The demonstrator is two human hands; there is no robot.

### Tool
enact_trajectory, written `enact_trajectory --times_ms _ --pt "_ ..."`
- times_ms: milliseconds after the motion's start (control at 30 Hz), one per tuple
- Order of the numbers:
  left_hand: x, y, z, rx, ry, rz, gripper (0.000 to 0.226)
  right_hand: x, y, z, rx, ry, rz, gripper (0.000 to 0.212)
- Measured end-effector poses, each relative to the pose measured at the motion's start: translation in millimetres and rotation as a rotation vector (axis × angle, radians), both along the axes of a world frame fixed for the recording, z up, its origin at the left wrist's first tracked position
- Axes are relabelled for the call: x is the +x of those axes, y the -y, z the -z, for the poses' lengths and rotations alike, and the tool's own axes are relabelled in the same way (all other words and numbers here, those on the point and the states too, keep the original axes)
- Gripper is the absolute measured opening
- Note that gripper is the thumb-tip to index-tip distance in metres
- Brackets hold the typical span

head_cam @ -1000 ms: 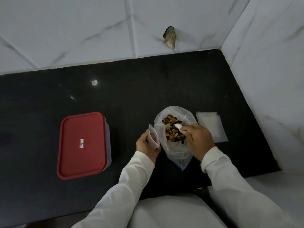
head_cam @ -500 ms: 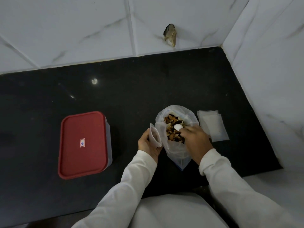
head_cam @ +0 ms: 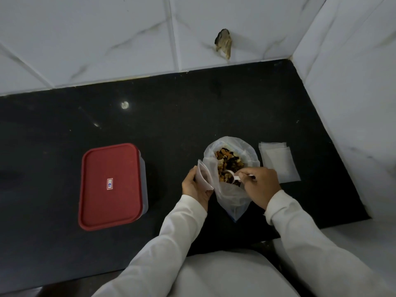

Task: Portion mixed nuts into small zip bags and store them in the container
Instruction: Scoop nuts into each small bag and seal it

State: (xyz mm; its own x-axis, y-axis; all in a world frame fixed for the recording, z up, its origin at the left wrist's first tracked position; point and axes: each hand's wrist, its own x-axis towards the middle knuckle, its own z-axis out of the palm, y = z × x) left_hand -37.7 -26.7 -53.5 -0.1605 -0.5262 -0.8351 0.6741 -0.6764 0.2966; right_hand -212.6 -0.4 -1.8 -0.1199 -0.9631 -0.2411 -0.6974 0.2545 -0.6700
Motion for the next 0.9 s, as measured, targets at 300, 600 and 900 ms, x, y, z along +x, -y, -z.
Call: enact_trajectory --times_ms 300,600,900 --pt "3 2 -6 0.019 -0.006 0.013 0.047 1 9 3 0.293 0.269 0.221 0.019" --pt "9 3 -14 0.048 -0.021 -0.001 0.046 -15 6 -2 0.314 0.608 0.424 0.018" --pt "17 1 -18 0.016 -0.014 0.024 0.044 -6 -10 -47 0.212 0.878 0.558 0.025"
